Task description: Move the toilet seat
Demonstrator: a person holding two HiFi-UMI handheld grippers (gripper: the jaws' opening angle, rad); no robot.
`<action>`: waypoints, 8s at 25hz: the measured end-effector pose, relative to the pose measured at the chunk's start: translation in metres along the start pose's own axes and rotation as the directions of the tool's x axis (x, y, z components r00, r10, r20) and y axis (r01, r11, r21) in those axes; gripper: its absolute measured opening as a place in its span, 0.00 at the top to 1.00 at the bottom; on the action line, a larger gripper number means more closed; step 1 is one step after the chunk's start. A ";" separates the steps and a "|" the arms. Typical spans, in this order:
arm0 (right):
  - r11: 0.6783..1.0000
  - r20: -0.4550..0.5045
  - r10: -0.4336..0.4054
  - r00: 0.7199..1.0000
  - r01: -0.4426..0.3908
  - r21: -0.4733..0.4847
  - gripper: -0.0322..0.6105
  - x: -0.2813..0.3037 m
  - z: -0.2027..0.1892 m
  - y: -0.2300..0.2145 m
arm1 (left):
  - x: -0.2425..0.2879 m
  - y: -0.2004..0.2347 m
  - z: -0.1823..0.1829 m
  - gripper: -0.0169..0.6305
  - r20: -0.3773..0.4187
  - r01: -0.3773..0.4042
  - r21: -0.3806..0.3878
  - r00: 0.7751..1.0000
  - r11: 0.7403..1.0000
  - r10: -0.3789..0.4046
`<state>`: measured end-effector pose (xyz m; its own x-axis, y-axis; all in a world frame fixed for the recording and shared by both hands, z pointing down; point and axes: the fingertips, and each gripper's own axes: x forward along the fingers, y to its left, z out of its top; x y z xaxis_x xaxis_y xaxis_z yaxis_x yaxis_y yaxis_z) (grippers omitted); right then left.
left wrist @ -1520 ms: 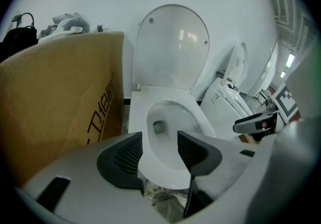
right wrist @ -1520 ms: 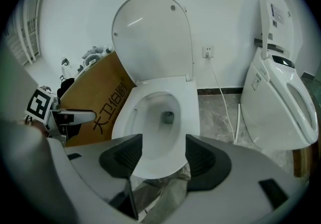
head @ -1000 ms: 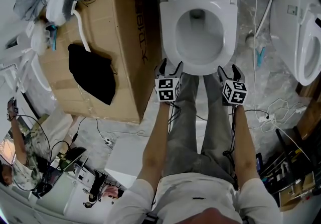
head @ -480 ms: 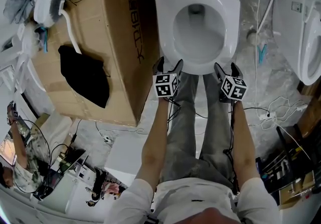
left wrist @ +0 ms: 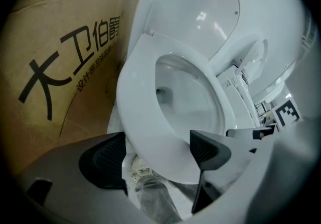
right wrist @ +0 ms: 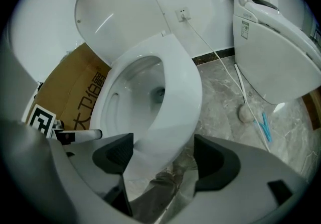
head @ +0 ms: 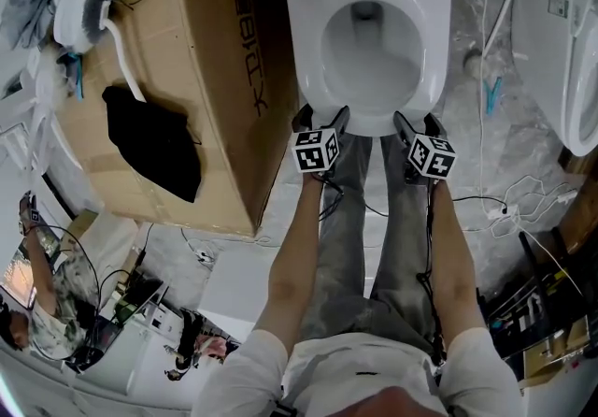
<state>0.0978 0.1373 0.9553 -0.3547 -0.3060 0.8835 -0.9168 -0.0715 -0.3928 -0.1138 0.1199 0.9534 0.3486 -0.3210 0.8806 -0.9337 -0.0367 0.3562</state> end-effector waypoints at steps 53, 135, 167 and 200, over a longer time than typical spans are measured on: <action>0.998 0.044 0.055 0.998 -0.055 0.012 0.38 -0.076 0.029 0.039 | -0.074 -0.030 0.034 0.40 0.055 0.059 -0.019 0.997 0.998 -0.058; 0.955 0.294 0.149 0.944 -0.214 0.205 0.41 -0.223 0.209 0.122 | -0.252 -0.117 0.222 0.40 0.421 0.004 0.150 0.905 0.989 -0.067; 0.904 0.355 0.134 0.925 -0.261 0.339 0.40 -0.244 0.272 0.138 | -0.277 -0.160 0.260 0.63 0.381 -0.136 0.567 0.918 0.812 -0.113; 0.881 0.422 0.250 0.872 -0.023 -0.473 0.41 -0.312 0.330 0.190 | -0.279 -0.164 0.329 0.63 0.462 -0.136 0.509 0.876 0.850 -0.137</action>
<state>0.0946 -0.0941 0.5210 -0.4606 -0.6851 0.5644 -0.8860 0.3928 -0.2462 -0.0846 -0.0959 0.5466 0.3950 -0.7138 0.5784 -0.8829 -0.4690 0.0242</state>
